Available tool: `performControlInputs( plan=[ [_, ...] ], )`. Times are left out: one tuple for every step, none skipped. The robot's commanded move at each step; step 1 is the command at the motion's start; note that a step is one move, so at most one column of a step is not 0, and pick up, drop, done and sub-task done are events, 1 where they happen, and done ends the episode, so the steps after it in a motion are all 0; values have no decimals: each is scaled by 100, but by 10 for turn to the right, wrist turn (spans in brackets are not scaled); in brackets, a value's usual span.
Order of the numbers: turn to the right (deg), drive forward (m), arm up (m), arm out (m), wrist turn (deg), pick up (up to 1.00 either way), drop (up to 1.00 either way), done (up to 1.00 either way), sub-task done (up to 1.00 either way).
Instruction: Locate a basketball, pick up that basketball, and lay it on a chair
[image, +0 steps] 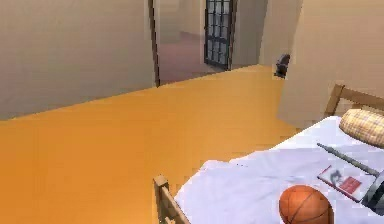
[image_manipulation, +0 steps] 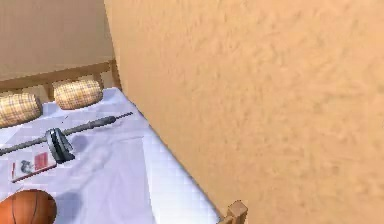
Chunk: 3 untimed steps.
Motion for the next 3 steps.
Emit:
performControlInputs(
  plan=[
    [-450,0,0,0,0,0,0,0,0],
    [0,0,50,0,0,0,0,0,0],
    [0,0,12,0,0,0,0,0,0]
  ],
)
